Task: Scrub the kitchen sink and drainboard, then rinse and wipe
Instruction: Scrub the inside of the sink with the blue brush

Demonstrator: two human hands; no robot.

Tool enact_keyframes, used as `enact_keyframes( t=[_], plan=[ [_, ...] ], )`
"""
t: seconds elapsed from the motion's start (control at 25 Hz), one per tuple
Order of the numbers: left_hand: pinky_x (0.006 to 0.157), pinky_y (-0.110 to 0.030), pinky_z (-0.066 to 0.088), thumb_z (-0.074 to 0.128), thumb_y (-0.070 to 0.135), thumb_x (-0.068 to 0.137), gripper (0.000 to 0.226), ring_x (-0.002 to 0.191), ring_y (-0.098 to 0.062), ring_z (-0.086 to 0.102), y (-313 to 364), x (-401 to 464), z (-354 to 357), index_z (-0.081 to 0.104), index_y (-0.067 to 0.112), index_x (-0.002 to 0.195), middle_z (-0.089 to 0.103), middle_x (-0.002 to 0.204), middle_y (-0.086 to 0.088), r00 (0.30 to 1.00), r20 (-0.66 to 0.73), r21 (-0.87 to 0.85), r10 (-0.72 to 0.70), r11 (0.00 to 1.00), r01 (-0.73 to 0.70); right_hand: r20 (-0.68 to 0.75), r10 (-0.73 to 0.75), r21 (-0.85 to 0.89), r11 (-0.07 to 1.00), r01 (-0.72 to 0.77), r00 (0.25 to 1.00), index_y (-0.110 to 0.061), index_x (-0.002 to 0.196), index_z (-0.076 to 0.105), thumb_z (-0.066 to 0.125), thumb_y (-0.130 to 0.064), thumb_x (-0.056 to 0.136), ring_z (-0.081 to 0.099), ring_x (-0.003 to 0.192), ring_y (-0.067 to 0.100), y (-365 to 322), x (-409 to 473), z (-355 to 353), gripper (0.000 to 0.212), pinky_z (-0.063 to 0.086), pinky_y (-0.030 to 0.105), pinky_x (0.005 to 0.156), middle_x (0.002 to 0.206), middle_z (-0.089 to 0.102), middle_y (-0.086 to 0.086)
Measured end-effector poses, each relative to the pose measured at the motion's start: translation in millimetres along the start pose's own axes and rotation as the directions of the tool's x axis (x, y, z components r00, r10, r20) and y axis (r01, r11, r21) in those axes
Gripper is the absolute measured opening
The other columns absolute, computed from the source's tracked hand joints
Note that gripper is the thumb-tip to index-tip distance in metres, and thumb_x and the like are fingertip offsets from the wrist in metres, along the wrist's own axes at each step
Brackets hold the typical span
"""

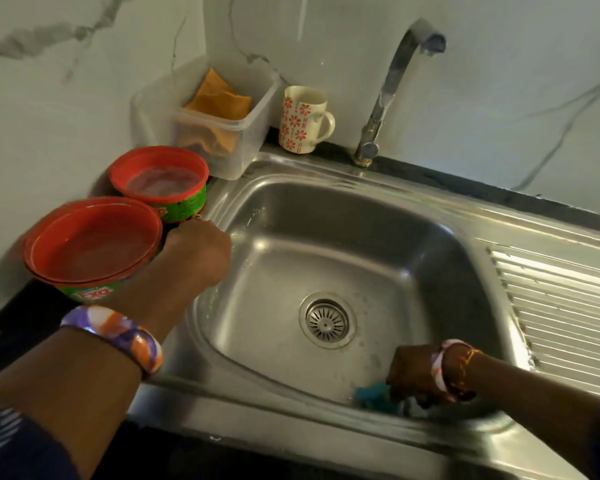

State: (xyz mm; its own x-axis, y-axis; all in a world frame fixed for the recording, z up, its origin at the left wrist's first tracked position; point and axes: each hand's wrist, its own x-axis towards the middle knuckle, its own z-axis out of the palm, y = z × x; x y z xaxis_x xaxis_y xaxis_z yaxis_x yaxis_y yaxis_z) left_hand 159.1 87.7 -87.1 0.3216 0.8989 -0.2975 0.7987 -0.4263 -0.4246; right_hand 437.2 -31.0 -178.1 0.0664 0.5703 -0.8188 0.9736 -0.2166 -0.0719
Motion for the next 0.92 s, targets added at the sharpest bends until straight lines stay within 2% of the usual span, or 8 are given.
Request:
enact_keyframes(
  t=[0.16,0.4,0.52,0.56,0.64,0.72,0.8,0.92],
  plan=[
    [0.096,-0.031,0.044,0.038,0.011,0.097,0.031,0.123,-0.024,0.051,-1.2,-0.4,1.8,0.052,0.010,0.125,0.051,0.133,-0.009,0.998,0.038,0.026,0.045,0.999,-0.046,0.021,-0.211,0.337,0.922,0.192,0.977,0.000,0.118,0.061,0.059,-0.020,0.090,0.042,0.025,0.001,-95.4,3.3,5.4,0.034,0.033,0.011,0.031,0.040,0.053,-0.005],
    [0.097,-0.032,0.043,0.038,0.012,0.097,0.034,0.125,-0.026,0.048,-1.0,1.9,-0.1,0.048,0.009,0.130,0.046,0.137,-0.012,1.000,-0.013,-0.052,0.002,0.999,-0.002,-0.535,-0.311,-0.137,0.949,0.283,0.786,-0.018,0.129,0.054,0.050,-0.031,0.093,0.056,0.116,0.031,-164.3,82.4,-43.8,0.038,0.045,0.032,0.093,0.126,0.058,0.013],
    [0.098,-0.033,0.042,0.036,0.009,0.098,0.036,0.126,-0.028,0.048,-0.9,2.1,0.6,0.048,0.008,0.131,0.043,0.140,-0.015,1.000,-0.004,-0.044,-0.013,0.999,0.012,-0.629,-0.016,0.229,0.952,0.204,0.777,-0.012,0.123,0.058,0.052,-0.027,0.093,0.057,0.114,0.029,-159.1,120.5,-87.9,0.034,0.045,0.029,0.088,0.119,0.062,0.012],
    [0.098,-0.033,0.042,0.035,0.009,0.098,0.036,0.126,-0.028,0.048,-1.0,0.1,0.0,0.048,0.008,0.131,0.042,0.141,-0.016,1.000,-0.006,-0.037,-0.018,0.999,0.017,-0.615,0.113,0.487,0.833,0.263,0.780,-0.006,0.115,0.060,0.053,-0.023,0.093,0.062,0.105,0.027,-160.3,130.6,-100.0,0.029,0.046,0.028,0.080,0.105,0.065,0.013],
    [0.098,-0.032,0.042,0.034,0.008,0.098,0.035,0.127,-0.028,0.048,-3.3,-1.2,0.2,0.049,0.008,0.130,0.043,0.141,-0.014,1.000,-0.030,-0.034,-0.004,0.999,0.003,-0.414,0.190,0.906,0.181,0.382,0.890,-0.008,0.085,0.057,0.049,-0.018,0.095,0.063,0.059,0.017,-162.6,133.7,-116.6,0.016,0.044,0.022,0.050,0.063,0.059,0.005],
    [0.096,-0.032,0.042,0.035,0.007,0.098,0.034,0.125,-0.027,0.049,-4.3,-2.6,-0.5,0.051,0.008,0.128,0.047,0.138,-0.012,0.999,-0.044,-0.035,0.013,0.999,-0.014,-0.276,0.058,0.858,-0.435,0.273,0.959,-0.013,0.073,0.049,0.045,-0.019,0.097,0.040,0.027,0.006,-166.4,125.2,-109.3,0.025,0.031,0.013,0.029,0.040,0.045,-0.003],
    [0.095,-0.031,0.043,0.036,0.007,0.097,0.034,0.124,-0.026,0.051,-5.8,-0.6,-1.6,0.052,0.009,0.127,0.049,0.136,-0.011,0.998,-0.051,-0.039,0.021,0.999,-0.023,-0.270,0.004,0.787,-0.576,0.223,0.963,-0.013,0.074,0.051,0.045,-0.023,0.098,0.029,0.024,0.003,-170.0,119.5,-93.6,0.027,0.024,0.009,0.028,0.039,0.041,-0.006],
    [0.095,-0.032,0.043,0.036,0.006,0.097,0.034,0.124,-0.026,0.050,-1.1,6.7,-3.1,0.051,0.009,0.128,0.050,0.134,-0.011,0.999,-0.035,-0.065,0.002,0.998,-0.005,-0.242,-0.025,0.874,-0.440,0.207,0.970,-0.012,0.072,0.047,0.042,-0.022,0.099,0.026,0.021,0.002,-159.6,116.4,-100.3,0.029,0.019,0.006,0.028,0.033,0.038,-0.006]
  ],
)
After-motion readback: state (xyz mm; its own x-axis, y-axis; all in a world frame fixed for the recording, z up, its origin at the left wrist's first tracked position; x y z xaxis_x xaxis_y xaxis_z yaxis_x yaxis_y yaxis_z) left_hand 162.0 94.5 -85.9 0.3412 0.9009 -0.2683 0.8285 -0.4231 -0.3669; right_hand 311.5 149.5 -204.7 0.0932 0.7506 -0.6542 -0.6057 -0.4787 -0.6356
